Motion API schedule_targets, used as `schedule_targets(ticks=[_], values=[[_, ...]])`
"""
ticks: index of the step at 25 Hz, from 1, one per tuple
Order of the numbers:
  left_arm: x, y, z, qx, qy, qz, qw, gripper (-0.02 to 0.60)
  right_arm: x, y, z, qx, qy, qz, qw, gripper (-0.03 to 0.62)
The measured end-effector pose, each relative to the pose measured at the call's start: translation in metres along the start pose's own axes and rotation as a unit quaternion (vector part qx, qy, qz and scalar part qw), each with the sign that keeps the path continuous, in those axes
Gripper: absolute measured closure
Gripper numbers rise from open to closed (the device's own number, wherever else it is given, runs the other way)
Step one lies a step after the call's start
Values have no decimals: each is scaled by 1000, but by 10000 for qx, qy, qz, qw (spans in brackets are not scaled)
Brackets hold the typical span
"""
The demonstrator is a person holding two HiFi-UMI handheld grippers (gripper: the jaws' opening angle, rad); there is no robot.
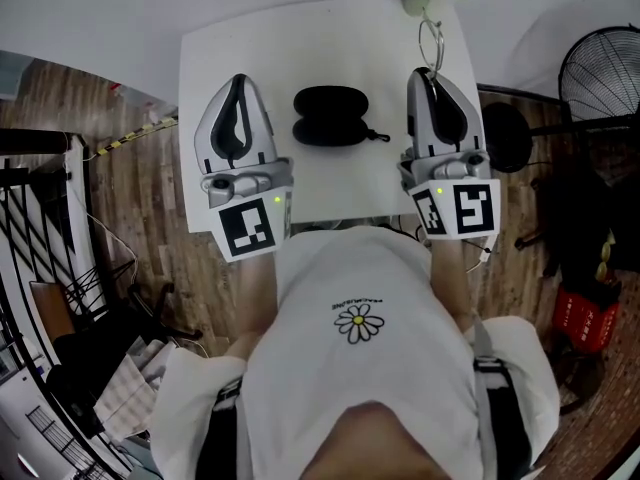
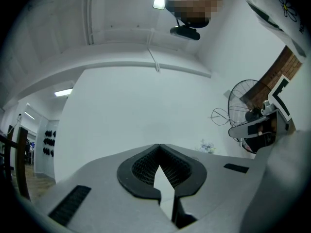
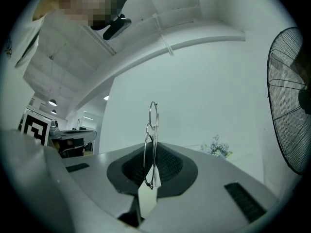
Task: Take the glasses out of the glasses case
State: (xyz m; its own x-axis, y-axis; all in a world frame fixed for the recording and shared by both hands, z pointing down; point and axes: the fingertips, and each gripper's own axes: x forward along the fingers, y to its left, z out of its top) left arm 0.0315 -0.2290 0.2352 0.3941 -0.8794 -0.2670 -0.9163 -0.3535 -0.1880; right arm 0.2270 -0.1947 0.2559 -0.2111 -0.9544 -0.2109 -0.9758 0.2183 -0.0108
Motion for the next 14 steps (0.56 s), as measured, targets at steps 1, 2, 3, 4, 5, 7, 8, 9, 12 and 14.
schedule_targets(ticks=[1,2,3,4,5,7,8,9,12,14], values=[[1,1,-1,-10,8,6,10000,565,0,0,1,10,-9,-8,10000,576],[1,1,-1,-13,9,10,10000,565,1,-1,1,17,-15,-16,10000,576],[1,2,-2,-11,5,9,10000,565,1,-1,2,16,-20,-26,10000,576],[1,2,-2,-10,0,7,10000,565,1,-1,2,10,-24,-34,10000,576],[2,3,-2,-14,-4,5,10000,565,1,-1,3,2,-27,-41,10000,576],[2,3,-3,-25,-3,3,10000,565,1,-1,2,-14,-25,-54,10000,576],[2,3,-3,-27,-1,3,10000,565,1,-1,2,-20,-24,-58,10000,576],[1,3,-3,-28,1,2,10000,565,1,-1,2,-26,-26,-63,10000,576],[-1,3,-2,-12,-10,-8,10000,565,0,-1,4,-39,-47,-73,10000,576],[-2,3,-1,5,-13,-14,10000,565,0,-1,5,-45,-64,-78,9999,576]])
